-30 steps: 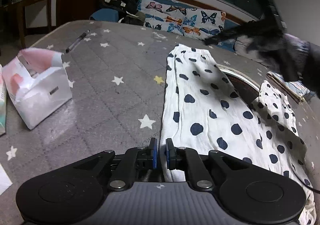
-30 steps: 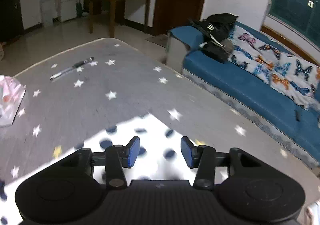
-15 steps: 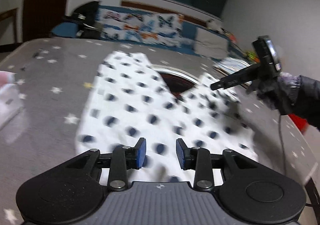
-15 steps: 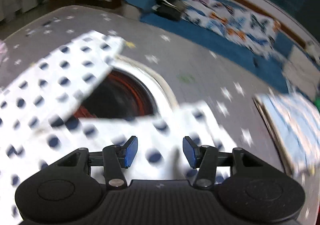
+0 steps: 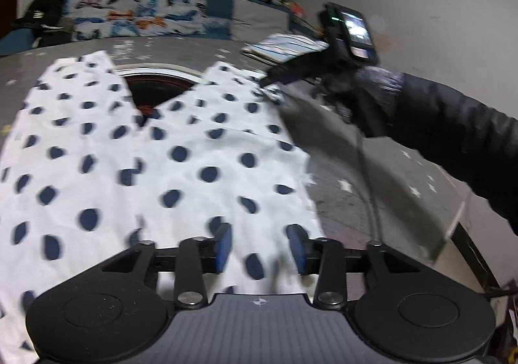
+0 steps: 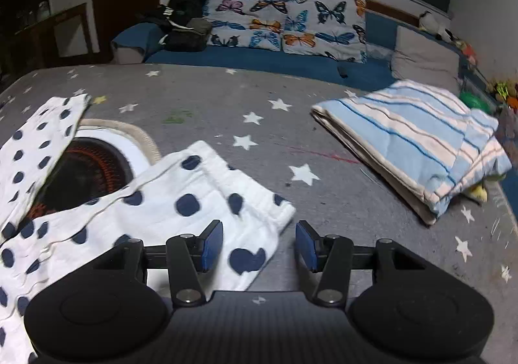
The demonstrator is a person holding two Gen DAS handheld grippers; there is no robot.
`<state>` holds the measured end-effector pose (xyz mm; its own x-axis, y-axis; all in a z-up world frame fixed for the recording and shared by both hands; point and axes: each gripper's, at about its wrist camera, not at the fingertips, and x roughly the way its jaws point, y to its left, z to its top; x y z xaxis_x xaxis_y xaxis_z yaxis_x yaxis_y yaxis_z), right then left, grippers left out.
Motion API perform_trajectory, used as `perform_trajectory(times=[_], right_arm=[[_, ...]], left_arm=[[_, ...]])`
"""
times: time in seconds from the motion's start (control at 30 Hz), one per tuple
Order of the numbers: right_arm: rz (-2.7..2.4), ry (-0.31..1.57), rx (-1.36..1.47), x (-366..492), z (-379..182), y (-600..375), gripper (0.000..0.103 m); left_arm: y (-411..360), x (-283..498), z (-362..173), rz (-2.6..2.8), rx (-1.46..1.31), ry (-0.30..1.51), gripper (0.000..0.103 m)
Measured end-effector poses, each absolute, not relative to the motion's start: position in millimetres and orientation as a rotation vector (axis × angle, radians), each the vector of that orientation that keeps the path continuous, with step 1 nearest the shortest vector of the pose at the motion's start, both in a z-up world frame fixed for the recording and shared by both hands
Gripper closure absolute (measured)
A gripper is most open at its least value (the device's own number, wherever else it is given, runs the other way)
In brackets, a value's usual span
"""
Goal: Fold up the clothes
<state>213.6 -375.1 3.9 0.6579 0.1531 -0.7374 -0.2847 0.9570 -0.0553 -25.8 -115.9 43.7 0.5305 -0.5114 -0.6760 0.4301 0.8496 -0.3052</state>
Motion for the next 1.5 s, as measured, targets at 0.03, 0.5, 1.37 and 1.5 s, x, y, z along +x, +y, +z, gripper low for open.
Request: perform_trajectory(times=[0.03, 0.5, 1.37, 1.5], right_arm=[[0.245, 0.818, -0.164, 216, 2, -377, 0.053], [0.236, 0.745, -0.177, 222, 4, -374, 0.095], [0.427, 0.735, -0.330, 146, 32, -359, 0.059], [0.586, 0.741, -0.370, 93, 32, -332, 0.055]], left_arm=[[-120, -25, 43, -0.573, -0.097, 0.846, 0.053], [-147, -18, 28, -0.632, -0.025, 0.897, 0.091], [-70, -14, 52, -0.441, -0.123, 0.792, 0.053], [-42, -18, 48, -0.357, -0.137, 0.793, 0.052]])
